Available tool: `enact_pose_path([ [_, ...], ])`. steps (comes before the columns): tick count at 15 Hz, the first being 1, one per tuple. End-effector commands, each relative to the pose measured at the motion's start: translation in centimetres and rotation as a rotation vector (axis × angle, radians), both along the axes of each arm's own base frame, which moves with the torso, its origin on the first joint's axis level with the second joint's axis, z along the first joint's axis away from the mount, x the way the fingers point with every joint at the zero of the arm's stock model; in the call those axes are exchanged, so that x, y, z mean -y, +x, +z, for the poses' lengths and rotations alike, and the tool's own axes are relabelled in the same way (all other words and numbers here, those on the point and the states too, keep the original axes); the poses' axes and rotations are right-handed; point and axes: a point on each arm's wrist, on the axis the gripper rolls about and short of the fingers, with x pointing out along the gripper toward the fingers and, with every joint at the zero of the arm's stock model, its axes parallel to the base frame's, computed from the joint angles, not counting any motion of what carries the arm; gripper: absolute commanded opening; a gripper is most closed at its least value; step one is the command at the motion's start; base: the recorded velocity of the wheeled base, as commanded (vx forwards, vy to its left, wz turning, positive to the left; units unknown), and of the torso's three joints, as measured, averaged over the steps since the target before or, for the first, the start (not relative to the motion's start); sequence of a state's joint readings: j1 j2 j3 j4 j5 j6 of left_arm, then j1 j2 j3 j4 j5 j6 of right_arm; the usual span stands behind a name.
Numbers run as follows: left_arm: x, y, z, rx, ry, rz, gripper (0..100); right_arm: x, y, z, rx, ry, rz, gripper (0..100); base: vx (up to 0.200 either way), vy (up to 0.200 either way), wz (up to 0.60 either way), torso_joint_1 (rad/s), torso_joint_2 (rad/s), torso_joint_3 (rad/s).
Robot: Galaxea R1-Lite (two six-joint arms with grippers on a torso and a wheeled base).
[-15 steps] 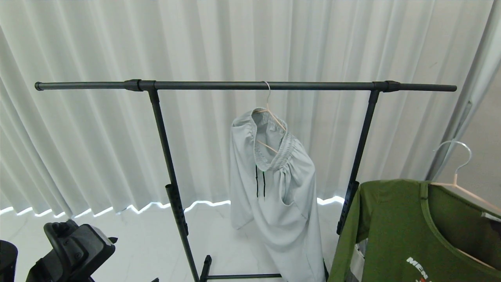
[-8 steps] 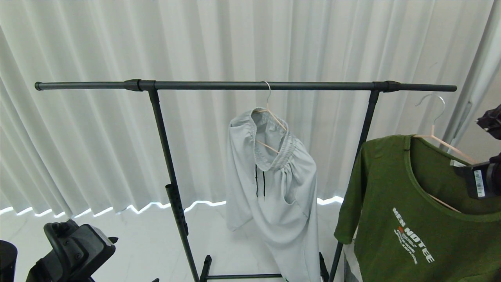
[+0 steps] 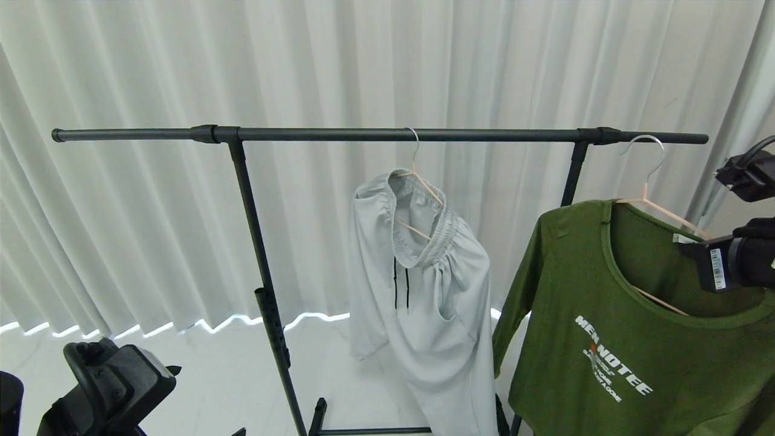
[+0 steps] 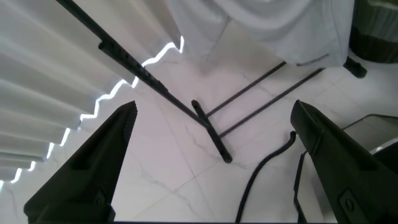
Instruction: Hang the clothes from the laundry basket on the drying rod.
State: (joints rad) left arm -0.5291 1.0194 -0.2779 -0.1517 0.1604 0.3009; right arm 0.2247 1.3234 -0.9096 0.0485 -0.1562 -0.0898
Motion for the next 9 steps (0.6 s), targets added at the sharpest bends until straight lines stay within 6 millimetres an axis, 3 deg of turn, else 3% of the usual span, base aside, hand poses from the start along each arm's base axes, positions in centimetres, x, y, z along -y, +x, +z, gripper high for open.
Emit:
enact_pose_path([
  [1, 0.04, 0.07, 0.01, -0.001, 0.001, 0.001, 100, -0.08, 0.13, 0.02, -0.001, 0.0, 0.004, 0, 0.2, 0.0, 0.0, -0.007, 0.0, 0.002],
  [9, 0.05, 0.08, -0.01, -0.002, 0.001, 0.001, 100, -0.26, 0.04, 0.01, -0.001, -0.001, 0.015, 0, 0.2, 0.0, 0.0, 0.007, 0.0, 0.0],
])
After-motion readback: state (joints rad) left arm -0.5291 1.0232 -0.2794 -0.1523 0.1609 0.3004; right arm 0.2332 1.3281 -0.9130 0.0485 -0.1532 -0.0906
